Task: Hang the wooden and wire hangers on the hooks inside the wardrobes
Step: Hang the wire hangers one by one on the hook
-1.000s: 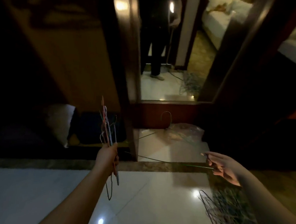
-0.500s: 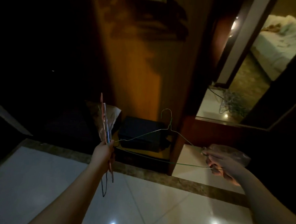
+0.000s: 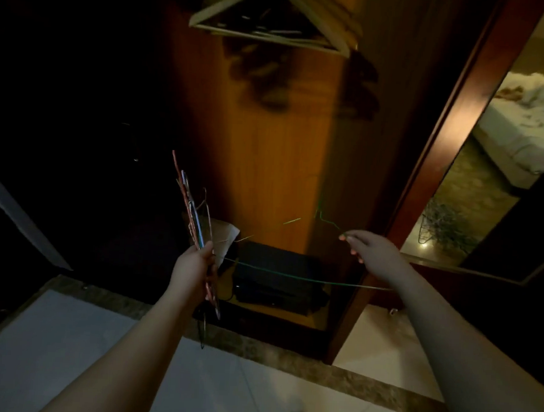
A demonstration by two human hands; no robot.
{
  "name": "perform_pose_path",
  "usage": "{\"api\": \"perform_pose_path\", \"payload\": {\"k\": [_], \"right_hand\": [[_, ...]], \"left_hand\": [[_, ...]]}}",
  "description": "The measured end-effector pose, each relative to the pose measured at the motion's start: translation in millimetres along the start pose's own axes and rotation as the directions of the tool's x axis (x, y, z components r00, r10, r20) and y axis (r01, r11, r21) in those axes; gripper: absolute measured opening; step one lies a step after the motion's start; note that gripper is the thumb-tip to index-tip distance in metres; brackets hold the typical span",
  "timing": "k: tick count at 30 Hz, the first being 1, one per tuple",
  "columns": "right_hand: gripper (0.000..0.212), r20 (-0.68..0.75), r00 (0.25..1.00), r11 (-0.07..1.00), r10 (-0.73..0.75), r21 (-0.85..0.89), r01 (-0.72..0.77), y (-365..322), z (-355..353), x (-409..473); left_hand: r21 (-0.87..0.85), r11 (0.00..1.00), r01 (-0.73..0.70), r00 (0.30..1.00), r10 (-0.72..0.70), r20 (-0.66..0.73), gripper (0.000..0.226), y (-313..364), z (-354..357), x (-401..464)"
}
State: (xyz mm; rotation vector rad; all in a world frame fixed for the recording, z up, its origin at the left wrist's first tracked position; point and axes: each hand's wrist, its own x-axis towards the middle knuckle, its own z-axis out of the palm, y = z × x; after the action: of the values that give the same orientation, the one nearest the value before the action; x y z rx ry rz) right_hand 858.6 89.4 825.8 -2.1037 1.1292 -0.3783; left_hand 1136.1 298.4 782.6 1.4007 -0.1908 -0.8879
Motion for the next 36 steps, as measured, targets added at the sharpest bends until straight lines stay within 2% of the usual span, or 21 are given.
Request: {"api": "perform_pose_path", "payload": {"k": [6, 14, 23, 30, 34, 36], "right_hand": [[0.015, -0.241, 0.960, 0.986, -0.145, 0.050, 0.161, -56, -22, 61], [0.019, -0.401, 0.895, 0.957, -0.195, 0.123, 0.264, -103, -62, 163], [0.015, -0.492, 0.833, 0.919, -0.253, 0.147, 0.366, -144, -95, 262], [0.013, -0.545, 0.799, 0.905, -0.255, 0.157, 0.396, -178, -114, 303], [0.014, -0.580, 0.770, 0.891, -0.265, 0.157, 0.425, -206, -131, 315], [0.014, -0.605, 0.751, 0.886, -0.265, 0.156, 0.438, -221, -139, 322]], "left_hand": [[-0.087, 0.996, -0.033, 0.998, 0.027, -0.063, 0.015, 48, 23, 34], [-0.274, 0.961, -0.029, 0.982, -0.024, -0.188, 0.010, 136, 78, 102], [-0.362, 0.930, -0.059, 0.996, 0.031, -0.083, 0.026, 226, 122, 172], [-0.468, 0.882, -0.061, 0.998, 0.055, -0.026, 0.024, 278, 138, 200], [-0.515, 0.853, -0.090, 0.996, 0.086, -0.030, 0.007, 302, 143, 202], [-0.524, 0.846, -0.096, 0.995, 0.094, -0.031, 0.019, 312, 143, 206]]}}
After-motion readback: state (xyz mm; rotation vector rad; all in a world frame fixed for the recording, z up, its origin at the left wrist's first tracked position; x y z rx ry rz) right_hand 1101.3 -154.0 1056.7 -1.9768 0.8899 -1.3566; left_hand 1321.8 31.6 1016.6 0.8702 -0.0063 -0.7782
